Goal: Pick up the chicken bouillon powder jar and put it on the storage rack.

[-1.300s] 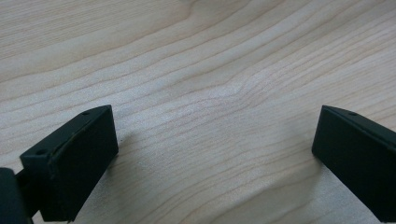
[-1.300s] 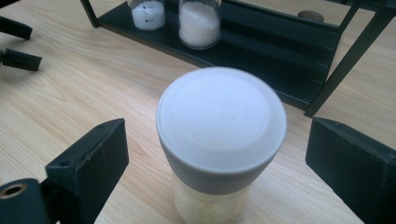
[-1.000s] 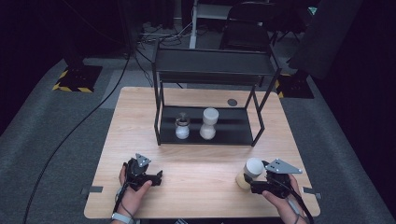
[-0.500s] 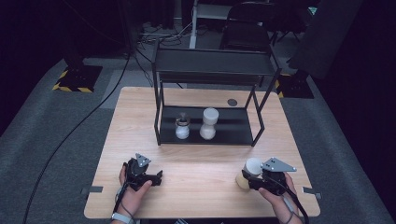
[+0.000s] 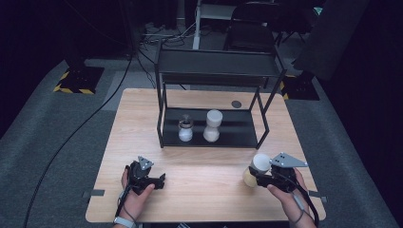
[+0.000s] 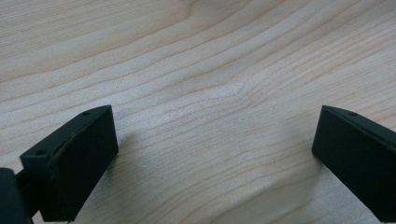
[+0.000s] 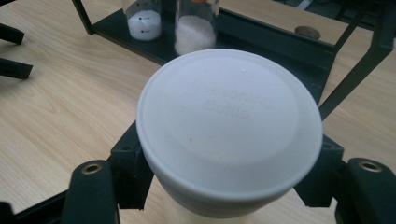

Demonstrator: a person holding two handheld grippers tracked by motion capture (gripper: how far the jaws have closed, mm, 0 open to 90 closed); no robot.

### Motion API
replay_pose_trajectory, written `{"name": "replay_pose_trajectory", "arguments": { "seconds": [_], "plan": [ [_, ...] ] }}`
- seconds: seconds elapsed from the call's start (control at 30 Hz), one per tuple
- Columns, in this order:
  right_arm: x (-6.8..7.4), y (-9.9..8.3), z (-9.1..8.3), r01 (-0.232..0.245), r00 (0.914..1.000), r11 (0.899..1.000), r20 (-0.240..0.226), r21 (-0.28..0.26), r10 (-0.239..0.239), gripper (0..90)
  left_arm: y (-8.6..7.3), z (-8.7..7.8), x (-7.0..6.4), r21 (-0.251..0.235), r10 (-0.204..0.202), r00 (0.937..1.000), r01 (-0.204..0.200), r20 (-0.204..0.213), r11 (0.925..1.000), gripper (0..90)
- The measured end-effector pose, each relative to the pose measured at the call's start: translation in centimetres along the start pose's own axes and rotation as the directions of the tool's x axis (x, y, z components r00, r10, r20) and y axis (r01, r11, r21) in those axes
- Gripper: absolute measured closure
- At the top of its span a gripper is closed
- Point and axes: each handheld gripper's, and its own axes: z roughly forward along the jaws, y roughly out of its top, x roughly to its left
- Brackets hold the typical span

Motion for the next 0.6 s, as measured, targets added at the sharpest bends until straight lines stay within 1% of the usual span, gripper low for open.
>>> {"name": "replay_pose_trajectory", "arguments": {
  "seconds": [0.13, 0.33, 0.6],
  "plan": [
    [-0.6, 0.7, -0.2, -0.005, 1.0, 1.0, -0.003, -0.002, 0.005, 34.1, 0.0, 0.0, 0.0, 0.0, 0.0, 1.0, 0.0, 0.0, 1.0, 0.3],
    [-1.4, 1.9, -0.4, 0.001, 1.0, 1.0, -0.002, -0.004, -0.001, 34.1, 0.0, 0.0, 0.0, 0.0, 0.0, 1.0, 0.0, 0.0, 1.0, 0.3],
    [-2.4, 3.7, -0.3, 0.005, 1.0, 1.0, -0.007, -0.015, -0.005, 34.1, 0.0, 0.0, 0.0, 0.0, 0.0, 1.0, 0.0, 0.0, 1.0, 0.3]
  ]
}}
